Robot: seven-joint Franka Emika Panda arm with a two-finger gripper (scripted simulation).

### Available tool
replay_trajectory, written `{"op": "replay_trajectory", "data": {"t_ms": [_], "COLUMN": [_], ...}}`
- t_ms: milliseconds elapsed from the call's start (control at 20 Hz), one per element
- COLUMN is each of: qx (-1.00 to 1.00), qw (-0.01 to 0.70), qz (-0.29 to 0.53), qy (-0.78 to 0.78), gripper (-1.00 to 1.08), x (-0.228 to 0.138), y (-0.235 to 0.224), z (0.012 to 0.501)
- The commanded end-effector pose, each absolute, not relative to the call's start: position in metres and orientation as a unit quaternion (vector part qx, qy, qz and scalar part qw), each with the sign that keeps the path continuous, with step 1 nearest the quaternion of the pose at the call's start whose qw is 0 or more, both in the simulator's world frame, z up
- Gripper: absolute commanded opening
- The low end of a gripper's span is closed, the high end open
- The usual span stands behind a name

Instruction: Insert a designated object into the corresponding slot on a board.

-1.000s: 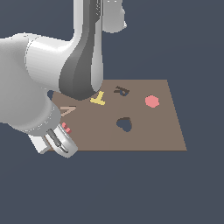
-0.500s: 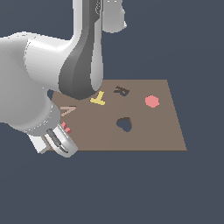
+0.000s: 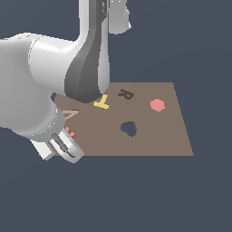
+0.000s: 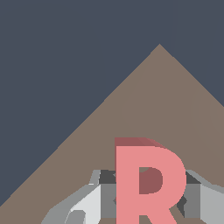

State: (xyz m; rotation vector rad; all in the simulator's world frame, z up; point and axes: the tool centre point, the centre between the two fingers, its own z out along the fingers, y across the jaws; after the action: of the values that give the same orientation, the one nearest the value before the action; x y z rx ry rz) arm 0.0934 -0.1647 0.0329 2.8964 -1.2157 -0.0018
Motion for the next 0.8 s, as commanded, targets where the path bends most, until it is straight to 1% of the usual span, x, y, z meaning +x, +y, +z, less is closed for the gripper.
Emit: {"op": "replay_trajectory", "data": {"t_ms": [0,350,750], "qx": [0.929,0.957,0.99], "qw": [0.0,0.0,0.0], "qz": [0.0,0.0,0.0], "qy": [-0.37,-0.289,-0.143], "gripper": [-1.0,-1.0,-1.0], "x": [0.095,0.099,0.094], "y": [-0.158,-0.13,-0.08], "z": [0.033,0.034,0.035]}}
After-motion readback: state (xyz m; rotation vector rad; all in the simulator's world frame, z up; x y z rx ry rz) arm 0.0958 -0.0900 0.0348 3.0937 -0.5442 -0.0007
